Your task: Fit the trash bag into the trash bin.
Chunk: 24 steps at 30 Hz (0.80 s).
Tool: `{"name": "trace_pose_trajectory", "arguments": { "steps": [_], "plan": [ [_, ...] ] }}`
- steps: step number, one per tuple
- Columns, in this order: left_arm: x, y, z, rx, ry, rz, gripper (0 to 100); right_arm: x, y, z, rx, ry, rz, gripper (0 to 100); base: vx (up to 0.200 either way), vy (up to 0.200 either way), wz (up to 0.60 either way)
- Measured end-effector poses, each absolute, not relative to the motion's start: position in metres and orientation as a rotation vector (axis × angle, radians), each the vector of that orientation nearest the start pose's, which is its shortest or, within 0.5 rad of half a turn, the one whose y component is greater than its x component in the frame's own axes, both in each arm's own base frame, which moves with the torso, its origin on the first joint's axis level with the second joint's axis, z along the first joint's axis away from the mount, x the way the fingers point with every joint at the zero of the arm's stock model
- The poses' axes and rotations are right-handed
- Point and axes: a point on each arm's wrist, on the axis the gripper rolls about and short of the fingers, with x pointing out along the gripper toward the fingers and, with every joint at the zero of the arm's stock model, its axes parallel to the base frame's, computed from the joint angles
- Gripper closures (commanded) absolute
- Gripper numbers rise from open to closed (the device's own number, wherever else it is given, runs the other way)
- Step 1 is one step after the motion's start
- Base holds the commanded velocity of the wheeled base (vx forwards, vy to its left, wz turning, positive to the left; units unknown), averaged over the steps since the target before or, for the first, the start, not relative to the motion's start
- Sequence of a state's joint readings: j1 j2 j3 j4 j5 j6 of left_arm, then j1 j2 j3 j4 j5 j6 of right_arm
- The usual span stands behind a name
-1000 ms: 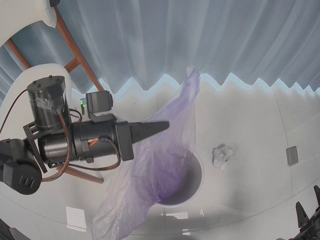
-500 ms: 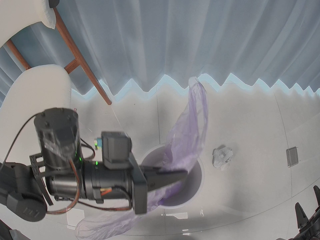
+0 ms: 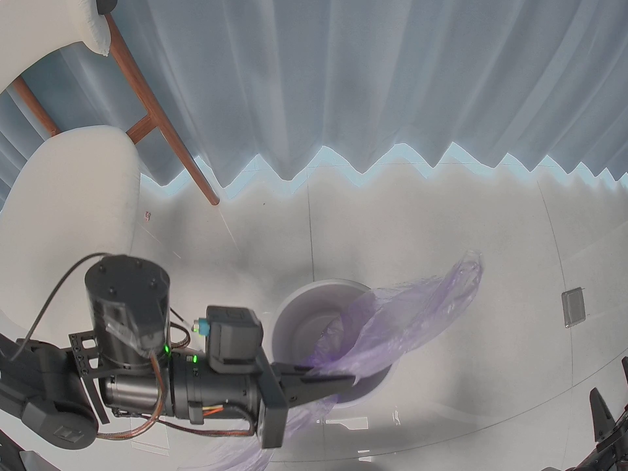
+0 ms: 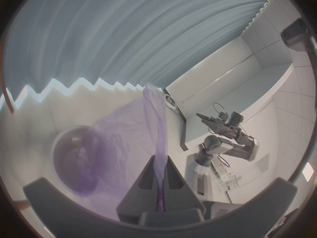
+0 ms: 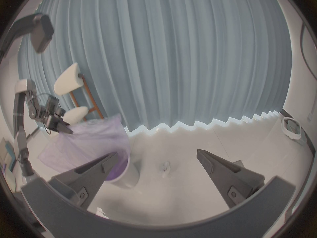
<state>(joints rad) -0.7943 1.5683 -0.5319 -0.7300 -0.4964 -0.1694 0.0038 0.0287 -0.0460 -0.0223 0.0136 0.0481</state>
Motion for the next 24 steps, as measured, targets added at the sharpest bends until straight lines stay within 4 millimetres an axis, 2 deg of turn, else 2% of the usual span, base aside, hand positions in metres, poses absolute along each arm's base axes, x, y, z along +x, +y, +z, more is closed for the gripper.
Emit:
{"name": "trace_pose_trajectory", "arguments": {
  "steps": [6,13,18,24],
  "plan": [
    [0.189,-0.196,0.174,-0.096,0.348,-1.17,100,-0.015,0.0,0.12,0.162,-0.004,0.046,0,0.0,0.0,0.0],
    [0.208,-0.206,0.18,-0.091,0.302,-1.065,100,0.022,0.002,0.153,0.247,0.175,0.074,0,0.0,0.0,0.0],
    [0.217,-0.209,0.181,-0.087,0.284,-0.994,100,0.061,0.005,0.159,0.242,0.356,0.082,0,0.0,0.0,0.0],
    [0.224,-0.208,0.182,-0.078,0.269,-0.909,100,0.111,0.01,0.15,0.232,0.518,0.083,0,0.0,0.0,0.0]
  ]
}}
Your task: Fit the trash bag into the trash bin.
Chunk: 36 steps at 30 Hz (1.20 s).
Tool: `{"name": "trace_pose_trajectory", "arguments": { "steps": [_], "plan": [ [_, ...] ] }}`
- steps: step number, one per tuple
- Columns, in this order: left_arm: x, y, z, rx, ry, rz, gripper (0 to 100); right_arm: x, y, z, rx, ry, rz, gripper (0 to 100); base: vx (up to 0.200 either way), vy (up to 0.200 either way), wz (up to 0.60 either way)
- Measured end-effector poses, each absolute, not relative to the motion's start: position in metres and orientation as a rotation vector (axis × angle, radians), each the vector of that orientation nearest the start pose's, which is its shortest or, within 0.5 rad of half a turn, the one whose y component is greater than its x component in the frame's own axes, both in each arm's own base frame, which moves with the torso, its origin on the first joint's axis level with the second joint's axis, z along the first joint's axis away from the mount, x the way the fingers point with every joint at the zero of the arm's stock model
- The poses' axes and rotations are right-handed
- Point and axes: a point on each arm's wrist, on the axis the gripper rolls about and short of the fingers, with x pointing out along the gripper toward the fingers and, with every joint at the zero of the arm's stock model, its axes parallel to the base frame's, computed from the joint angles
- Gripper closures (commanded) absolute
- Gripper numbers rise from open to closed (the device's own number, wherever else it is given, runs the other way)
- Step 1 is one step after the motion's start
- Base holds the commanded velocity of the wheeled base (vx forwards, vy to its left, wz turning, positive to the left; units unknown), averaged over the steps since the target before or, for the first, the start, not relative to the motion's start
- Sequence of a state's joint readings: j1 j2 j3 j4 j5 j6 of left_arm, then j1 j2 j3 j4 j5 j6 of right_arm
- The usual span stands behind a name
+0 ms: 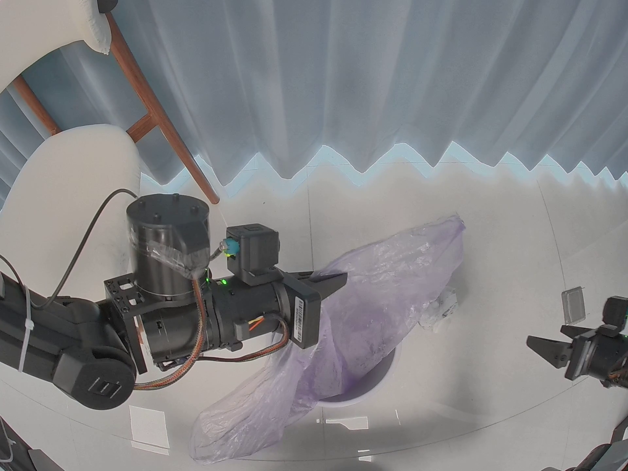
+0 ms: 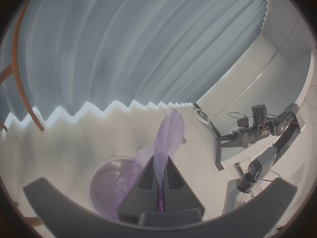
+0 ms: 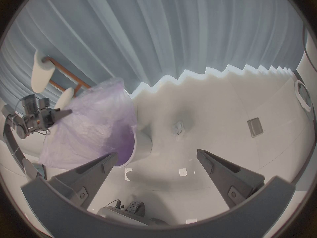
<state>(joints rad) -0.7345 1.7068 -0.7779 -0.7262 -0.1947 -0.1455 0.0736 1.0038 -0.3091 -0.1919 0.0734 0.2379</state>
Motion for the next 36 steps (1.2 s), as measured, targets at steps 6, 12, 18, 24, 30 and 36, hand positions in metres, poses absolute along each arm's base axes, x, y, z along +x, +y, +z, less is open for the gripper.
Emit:
{"name": "trace_pose_trajectory", "arguments": {
  "steps": [6,12,18,24,30,36],
  "plan": [
    [0.227,-0.205,0.185,-0.056,0.25,-0.846,100,0.16,0.015,0.128,0.225,0.61,0.086,0,0.0,0.0,0.0],
    [0.225,-0.2,0.193,-0.047,0.219,-0.824,100,0.203,0.02,0.103,0.22,0.65,0.095,0,0.0,0.0,0.0],
    [0.222,-0.196,0.197,-0.043,0.206,-0.817,100,0.248,0.027,0.089,0.227,0.598,0.11,0,0.0,0.0,0.0],
    [0.22,-0.194,0.197,-0.031,0.201,-0.815,100,0.301,0.039,0.08,0.258,0.514,0.12,100,0.0,0.0,0.0],
    [0.219,-0.193,0.196,-0.025,0.198,-0.814,100,0.348,0.052,0.08,0.314,0.419,0.096,100,0.0,0.0,0.0],
    [0.219,-0.193,0.196,-0.02,0.194,-0.814,100,0.371,0.076,0.078,0.394,0.379,0.124,100,0.0,0.0,0.0]
  ]
}}
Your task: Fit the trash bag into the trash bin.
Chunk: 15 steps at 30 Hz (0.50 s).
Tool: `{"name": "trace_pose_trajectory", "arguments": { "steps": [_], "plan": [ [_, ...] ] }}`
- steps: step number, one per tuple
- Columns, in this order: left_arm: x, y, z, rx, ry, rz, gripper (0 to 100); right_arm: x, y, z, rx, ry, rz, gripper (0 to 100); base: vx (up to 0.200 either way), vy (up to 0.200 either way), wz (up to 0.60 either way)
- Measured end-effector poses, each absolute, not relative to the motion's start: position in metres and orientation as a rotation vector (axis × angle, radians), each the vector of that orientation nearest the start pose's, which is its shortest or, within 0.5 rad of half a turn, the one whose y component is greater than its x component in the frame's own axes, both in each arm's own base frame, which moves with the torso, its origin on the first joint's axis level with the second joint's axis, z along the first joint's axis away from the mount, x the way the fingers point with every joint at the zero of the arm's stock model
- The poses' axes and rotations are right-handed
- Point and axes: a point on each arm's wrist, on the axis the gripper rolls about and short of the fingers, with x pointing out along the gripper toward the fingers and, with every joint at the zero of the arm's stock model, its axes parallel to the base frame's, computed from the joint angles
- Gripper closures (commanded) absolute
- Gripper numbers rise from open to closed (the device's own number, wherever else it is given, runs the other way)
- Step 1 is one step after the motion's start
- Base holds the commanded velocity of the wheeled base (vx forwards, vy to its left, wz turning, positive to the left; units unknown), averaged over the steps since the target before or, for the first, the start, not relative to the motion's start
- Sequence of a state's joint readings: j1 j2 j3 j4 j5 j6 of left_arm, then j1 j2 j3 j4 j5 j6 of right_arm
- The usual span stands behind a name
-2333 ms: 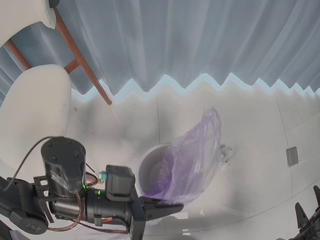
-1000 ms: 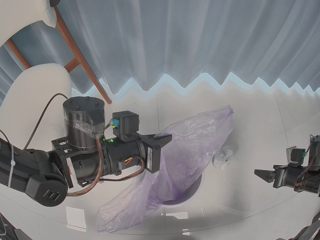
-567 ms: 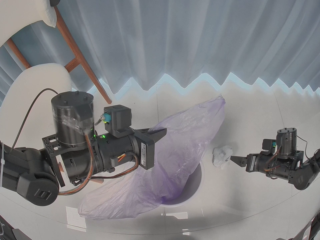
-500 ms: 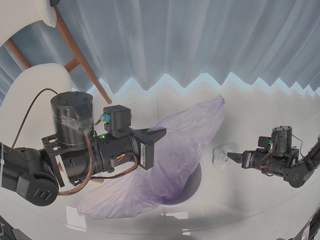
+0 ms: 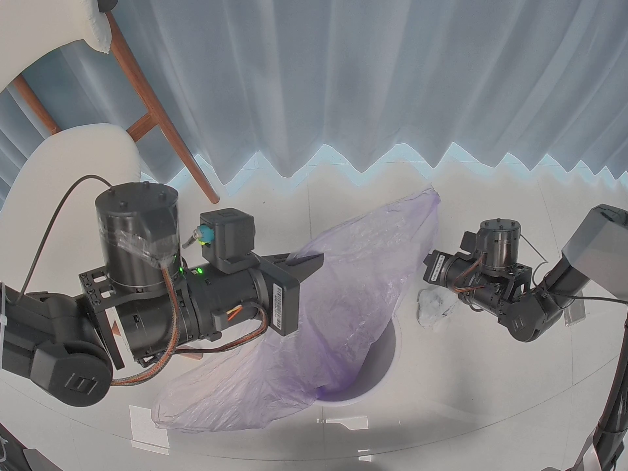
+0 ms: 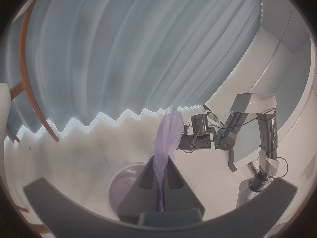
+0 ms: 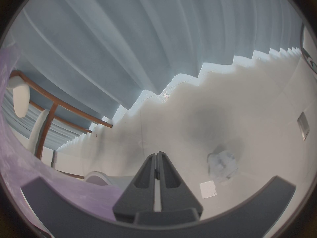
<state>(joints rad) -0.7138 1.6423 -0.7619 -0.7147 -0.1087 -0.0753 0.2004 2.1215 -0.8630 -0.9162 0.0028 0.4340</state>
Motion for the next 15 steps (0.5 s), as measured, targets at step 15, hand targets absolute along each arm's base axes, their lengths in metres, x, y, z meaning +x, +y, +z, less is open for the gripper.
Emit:
{"name": "trace_pose_trajectory", "arguments": {
  "steps": [15],
  "plan": [
    [0.22,-0.193,0.198,-0.022,0.184,-0.812,100,0.311,0.18,0.069,0.523,0.458,0.447,100,0.0,0.0,0.0]
  ]
}}
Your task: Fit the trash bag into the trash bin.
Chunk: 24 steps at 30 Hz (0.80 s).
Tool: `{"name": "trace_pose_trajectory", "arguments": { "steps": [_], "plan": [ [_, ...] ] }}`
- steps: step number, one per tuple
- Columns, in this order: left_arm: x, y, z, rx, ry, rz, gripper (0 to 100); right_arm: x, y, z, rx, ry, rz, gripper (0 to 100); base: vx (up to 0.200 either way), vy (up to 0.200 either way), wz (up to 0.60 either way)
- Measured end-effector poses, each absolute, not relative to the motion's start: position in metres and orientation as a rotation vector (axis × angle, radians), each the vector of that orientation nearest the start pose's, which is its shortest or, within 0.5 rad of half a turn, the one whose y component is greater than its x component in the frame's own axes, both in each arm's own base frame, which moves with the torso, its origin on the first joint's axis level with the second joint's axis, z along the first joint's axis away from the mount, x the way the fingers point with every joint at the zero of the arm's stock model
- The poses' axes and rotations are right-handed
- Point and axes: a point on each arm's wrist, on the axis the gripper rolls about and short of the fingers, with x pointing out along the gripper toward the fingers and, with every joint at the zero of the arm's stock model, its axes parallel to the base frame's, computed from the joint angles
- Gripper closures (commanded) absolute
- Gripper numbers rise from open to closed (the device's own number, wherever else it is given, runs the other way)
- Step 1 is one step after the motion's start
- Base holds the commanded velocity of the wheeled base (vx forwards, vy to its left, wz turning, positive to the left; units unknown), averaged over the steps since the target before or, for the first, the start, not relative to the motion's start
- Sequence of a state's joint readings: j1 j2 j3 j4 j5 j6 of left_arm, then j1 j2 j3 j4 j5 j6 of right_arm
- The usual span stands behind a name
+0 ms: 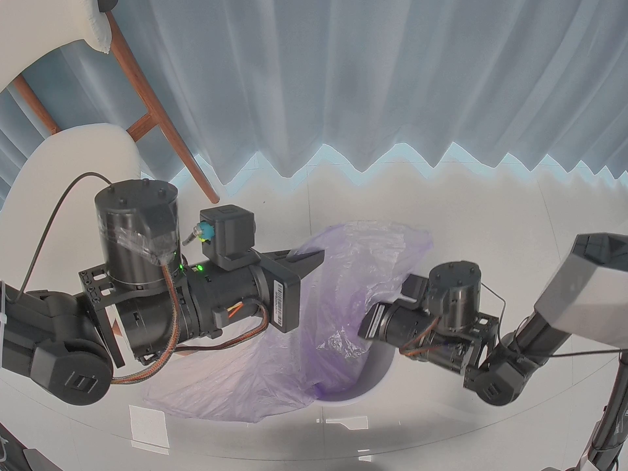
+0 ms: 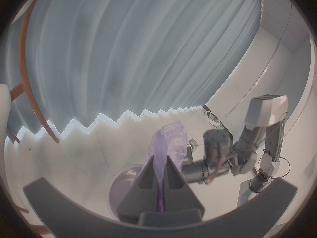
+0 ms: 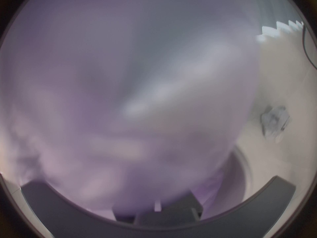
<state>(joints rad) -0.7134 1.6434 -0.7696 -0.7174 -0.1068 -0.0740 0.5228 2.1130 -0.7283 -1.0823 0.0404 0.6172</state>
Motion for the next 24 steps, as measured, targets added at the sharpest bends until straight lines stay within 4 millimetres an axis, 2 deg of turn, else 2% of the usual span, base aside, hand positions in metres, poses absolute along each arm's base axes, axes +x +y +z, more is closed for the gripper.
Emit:
{"name": "trace_pose_trajectory", "arguments": {
  "steps": [4,7,10,12,15,19,24],
  "plan": [
    [0.22,-0.194,0.197,-0.022,0.185,-0.811,100,0.283,0.193,0.056,0.511,0.523,0.506,100,0.0,0.0,0.0],
    [0.221,-0.194,0.196,-0.02,0.189,-0.81,100,0.269,0.193,0.044,0.514,0.592,0.503,100,0.0,0.0,0.0],
    [0.222,-0.195,0.195,-0.019,0.193,-0.81,100,0.264,0.189,0.037,0.531,0.626,0.474,100,0.0,0.0,0.0],
    [0.223,-0.197,0.194,-0.018,0.195,-0.81,100,0.267,0.181,0.036,0.544,0.614,0.43,100,0.0,0.0,0.0],
    [0.227,-0.2,0.195,-0.02,0.192,-0.811,100,0.272,0.171,0.041,0.554,0.583,0.386,100,0.0,0.0,0.0],
    [0.233,-0.205,0.198,-0.025,0.18,-0.806,100,0.271,0.156,0.059,0.539,0.53,0.356,100,0.0,0.0,0.0],
    [0.242,-0.212,0.205,-0.035,0.151,-0.78,100,0.253,0.132,0.073,0.473,0.555,0.281,100,0.0,0.0,0.0]
  ]
}}
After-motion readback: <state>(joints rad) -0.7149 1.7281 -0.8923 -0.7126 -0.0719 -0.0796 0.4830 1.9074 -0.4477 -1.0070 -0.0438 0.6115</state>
